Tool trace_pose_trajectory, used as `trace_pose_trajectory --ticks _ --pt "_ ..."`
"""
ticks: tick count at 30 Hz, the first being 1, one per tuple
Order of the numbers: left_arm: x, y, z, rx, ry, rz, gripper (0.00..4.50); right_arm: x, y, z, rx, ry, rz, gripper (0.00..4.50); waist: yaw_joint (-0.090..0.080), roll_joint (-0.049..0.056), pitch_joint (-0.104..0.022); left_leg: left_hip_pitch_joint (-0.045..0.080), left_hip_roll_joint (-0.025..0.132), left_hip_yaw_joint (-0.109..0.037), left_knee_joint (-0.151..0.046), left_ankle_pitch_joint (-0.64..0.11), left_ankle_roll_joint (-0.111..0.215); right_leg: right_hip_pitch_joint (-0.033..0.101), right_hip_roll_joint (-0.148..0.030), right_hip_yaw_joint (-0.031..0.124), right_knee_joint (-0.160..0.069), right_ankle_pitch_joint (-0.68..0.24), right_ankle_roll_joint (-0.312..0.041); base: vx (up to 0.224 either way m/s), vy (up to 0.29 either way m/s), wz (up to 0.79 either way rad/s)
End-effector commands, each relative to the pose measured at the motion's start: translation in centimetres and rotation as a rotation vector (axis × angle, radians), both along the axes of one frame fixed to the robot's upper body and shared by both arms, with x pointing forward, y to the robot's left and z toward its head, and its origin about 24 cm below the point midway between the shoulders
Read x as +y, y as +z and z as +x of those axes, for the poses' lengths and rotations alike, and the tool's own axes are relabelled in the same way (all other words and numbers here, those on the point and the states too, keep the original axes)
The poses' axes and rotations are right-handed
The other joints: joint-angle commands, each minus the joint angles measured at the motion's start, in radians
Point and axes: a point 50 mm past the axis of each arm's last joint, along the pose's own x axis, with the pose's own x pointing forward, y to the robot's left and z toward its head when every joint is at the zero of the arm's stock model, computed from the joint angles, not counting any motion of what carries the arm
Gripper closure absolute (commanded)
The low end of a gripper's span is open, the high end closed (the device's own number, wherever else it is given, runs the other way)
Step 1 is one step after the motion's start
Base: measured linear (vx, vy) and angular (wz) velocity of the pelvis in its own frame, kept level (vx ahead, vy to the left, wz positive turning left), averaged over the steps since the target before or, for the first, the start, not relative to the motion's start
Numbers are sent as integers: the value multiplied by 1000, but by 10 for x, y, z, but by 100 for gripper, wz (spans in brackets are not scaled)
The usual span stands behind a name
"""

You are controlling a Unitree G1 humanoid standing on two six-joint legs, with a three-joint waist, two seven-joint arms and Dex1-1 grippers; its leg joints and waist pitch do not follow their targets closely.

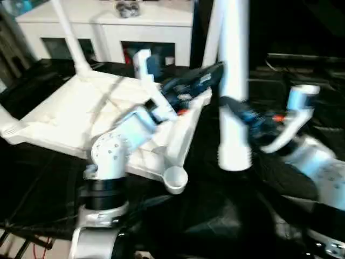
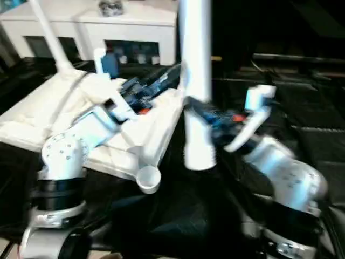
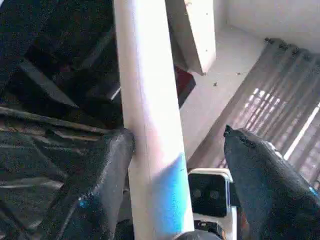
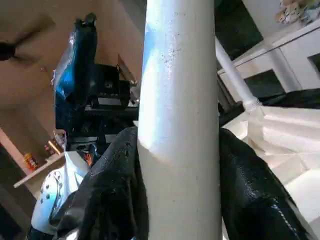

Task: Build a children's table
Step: Pick table leg

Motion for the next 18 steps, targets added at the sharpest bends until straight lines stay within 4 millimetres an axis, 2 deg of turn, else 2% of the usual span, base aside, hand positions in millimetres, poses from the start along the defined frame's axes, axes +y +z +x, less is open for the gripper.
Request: trace_pose_trajectory --ticks 1,5,6,8,9,16,17,18 --pt "-8 -4 -3 26 -32 35 119 10 2 -1 -26 40 -35 270 2 -14 -71 4 8 0 -59 -113 31 57 -50 41 -97 -328 -90 0 0 0" --pt "-11 -3 -7 67 -65 13 119 21 -3 -1 -36 50 -110 270 2 -17 -73 3 8 -1 -58 -110 22 59 -52 42 -95 -300 -89 0 0 0" --pt "-9 -2 -9 76 -71 -2 148 25 -5 1 -40 46 -138 270 1 -17 -72 1 8 -2 -59 -109 23 59 -52 42 -95 -293 -91 0 0 0" --pt "-6 -4 -7 98 -40 5 155 29 -7 2 -43 43 -167 270 1 -18 -72 1 7 -1 -59 -109 21 59 -51 43 -93 -283 -95 0 0 0" --pt "-5 -5 -6 105 -22 13 161 31 -7 2 -44 43 -176 270 1 -23 -73 1 8 -1 -59 -105 24 59 -51 43 -91 -279 -95 0 0 0" --pt "2 -6 -1 148 67 -9 210 37 -6 9 -61 17 -205 270 1 -22 -72 1 9 0 -59 -105 27 59 -53 44 -93 -285 -90 0 0 0" --pt "2 -6 -1 149 69 -8 221 37 -6 9 -61 16 -205 270 0 -30 -71 0 8 0 -59 -105 29 59 -52 44 -94 -286 -87 0 0 0" --pt "5 -8 0 161 98 -3 239 39 -8 11 -62 9 -214 270 0 -33 -71 -1 8 1 -60 -103 31 59 -52 44 -94 -289 -84 0 0 0"
